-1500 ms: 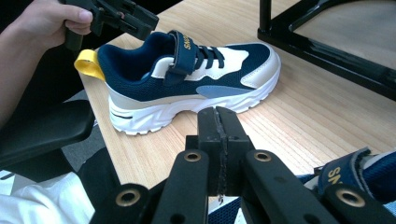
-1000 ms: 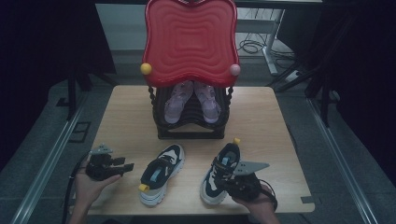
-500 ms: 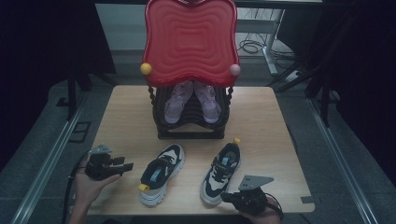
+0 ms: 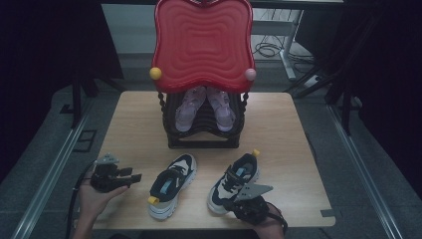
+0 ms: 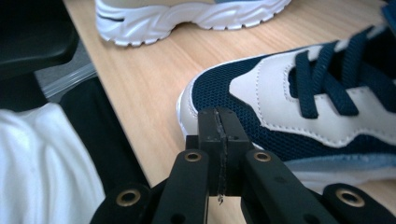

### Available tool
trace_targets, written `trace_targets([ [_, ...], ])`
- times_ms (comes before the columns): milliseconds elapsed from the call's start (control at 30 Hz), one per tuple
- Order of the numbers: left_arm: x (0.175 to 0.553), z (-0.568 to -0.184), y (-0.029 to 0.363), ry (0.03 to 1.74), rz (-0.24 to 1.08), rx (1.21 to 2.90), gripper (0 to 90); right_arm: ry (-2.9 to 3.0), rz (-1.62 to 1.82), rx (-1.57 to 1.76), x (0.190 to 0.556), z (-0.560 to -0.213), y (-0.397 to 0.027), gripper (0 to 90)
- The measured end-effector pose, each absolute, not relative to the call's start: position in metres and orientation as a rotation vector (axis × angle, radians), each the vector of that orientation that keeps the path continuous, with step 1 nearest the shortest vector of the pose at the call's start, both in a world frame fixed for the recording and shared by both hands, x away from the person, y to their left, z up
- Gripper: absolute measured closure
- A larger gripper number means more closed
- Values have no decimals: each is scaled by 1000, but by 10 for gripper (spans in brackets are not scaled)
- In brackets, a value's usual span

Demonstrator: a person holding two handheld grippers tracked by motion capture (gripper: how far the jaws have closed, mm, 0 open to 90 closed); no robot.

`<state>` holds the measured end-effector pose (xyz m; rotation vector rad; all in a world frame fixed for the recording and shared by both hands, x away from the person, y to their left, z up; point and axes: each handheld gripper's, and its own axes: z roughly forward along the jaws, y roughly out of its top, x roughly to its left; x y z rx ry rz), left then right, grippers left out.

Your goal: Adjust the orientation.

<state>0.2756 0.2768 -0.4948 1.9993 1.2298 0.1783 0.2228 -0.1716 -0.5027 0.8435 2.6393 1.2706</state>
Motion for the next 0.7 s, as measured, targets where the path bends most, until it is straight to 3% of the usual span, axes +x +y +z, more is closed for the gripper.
trace_targets([
  [700, 275, -497, 281, 1240, 176, 1998, 462, 2488, 1208, 934, 250, -506, -119, 892],
])
